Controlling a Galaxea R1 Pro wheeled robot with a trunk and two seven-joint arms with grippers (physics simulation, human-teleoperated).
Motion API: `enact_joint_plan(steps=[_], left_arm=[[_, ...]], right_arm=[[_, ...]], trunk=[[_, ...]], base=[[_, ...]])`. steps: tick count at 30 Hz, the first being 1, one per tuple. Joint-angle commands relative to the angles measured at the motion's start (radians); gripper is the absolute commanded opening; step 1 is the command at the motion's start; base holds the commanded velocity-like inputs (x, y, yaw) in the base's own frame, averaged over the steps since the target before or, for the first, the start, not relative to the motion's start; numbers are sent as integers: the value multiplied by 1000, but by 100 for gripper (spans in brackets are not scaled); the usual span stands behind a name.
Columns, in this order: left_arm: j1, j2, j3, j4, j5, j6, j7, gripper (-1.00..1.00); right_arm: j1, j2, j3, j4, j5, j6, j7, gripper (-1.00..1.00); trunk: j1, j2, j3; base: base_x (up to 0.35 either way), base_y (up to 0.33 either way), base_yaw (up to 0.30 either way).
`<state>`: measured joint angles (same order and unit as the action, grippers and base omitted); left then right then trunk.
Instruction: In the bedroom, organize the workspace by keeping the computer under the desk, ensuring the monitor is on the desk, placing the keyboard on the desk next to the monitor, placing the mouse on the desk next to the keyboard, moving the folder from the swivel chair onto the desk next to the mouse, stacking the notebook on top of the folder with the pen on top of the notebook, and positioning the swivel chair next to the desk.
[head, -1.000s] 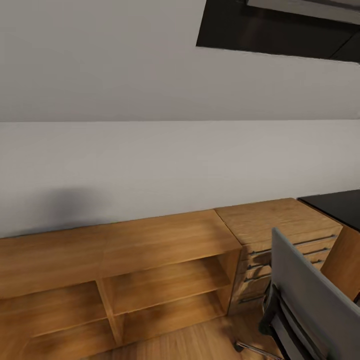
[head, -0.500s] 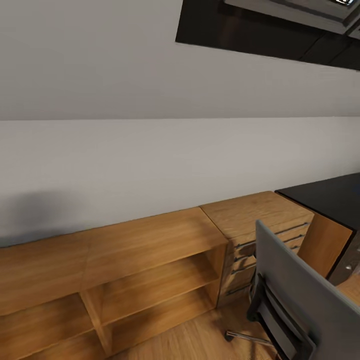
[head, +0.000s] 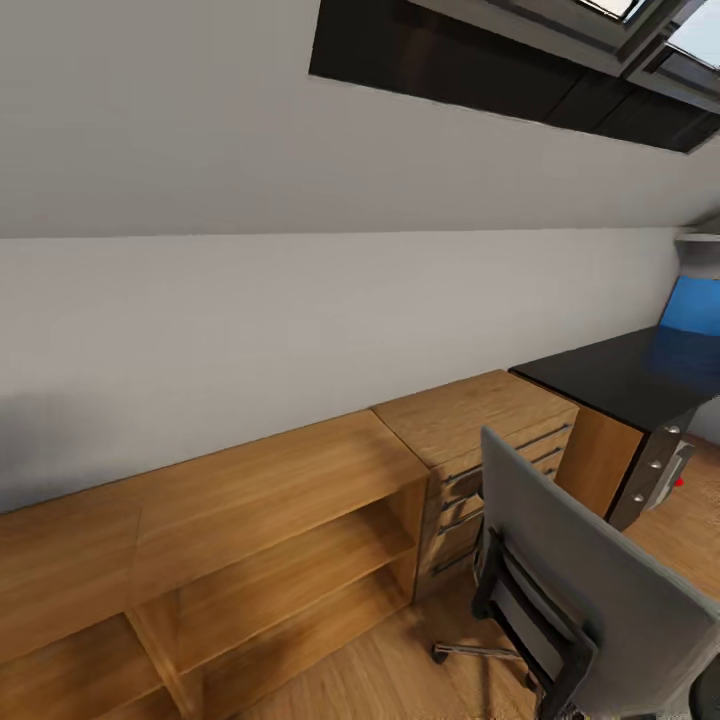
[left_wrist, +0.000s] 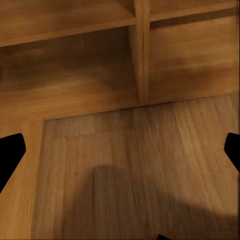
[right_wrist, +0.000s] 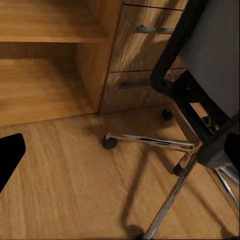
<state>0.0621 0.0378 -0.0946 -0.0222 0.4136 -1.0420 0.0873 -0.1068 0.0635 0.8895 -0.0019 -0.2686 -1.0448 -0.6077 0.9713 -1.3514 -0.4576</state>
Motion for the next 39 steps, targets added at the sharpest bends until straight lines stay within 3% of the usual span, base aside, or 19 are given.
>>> enact_joint_plan(steps=[1,20,39], left_arm=[[0,0,-9,-2,1,-1,9,100],[1,2,-8,-2,1,-1,8,100],[0,-3,-10,-6,1,-1,8,100]], right_arm=[[-1,1,9,1,-7,-2,-3,100],[-1,1,8,0,-9,-2,-7,100],[-1,-1,6,0,-9,-2,-6,100]], trunk=[[0,-1,-2],[0,-1,-19],[0,-1,-19]], base=[[0,7,-249],[5,3,-250],[244,94,-287]])
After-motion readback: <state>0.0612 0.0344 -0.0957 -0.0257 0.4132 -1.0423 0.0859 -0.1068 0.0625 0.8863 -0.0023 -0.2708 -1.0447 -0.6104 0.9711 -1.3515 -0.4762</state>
